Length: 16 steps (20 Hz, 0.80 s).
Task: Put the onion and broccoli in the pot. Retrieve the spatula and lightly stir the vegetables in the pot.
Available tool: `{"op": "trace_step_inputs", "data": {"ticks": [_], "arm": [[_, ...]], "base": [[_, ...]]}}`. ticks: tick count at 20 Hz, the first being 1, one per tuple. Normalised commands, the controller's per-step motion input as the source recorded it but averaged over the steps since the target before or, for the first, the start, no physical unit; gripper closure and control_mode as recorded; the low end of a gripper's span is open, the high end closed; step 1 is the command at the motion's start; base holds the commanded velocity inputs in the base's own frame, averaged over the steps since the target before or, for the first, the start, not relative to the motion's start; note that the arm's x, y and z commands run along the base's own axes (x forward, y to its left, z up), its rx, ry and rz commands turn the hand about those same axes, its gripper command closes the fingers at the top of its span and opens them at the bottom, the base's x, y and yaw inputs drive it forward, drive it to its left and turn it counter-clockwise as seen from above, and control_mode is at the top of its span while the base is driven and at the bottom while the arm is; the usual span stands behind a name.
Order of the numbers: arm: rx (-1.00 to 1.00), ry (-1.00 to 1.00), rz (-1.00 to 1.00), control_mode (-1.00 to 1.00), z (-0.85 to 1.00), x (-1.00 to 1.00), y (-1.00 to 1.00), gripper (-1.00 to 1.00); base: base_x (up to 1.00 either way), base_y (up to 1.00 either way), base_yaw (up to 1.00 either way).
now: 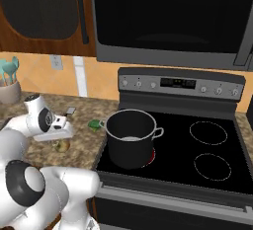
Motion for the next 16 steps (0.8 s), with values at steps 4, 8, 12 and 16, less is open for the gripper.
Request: {"op": "trace_step_inputs", "data": {"ticks": [4, 8, 12, 16], "arm": [[0.00, 0.12, -0.03, -1.00, -0.32, 0.41, 0.00, -1.00], [0.00, 0.11, -0.05, -1.00, -0.30, 0.19, 0.00, -1.00], [0.00, 0.06, -0.07, -1.00, -0.29, 0.01, 0.00, -1.00], [0.00, 0.00, -0.07, -1.00, -0.21, -0.27, 0.00, -1.00]], "base": [[0.00, 0.00, 0.00], [0.00, 0.00, 0.00], [0.00, 0.00, 0.00], [0.00, 0.00, 0.00]]}}
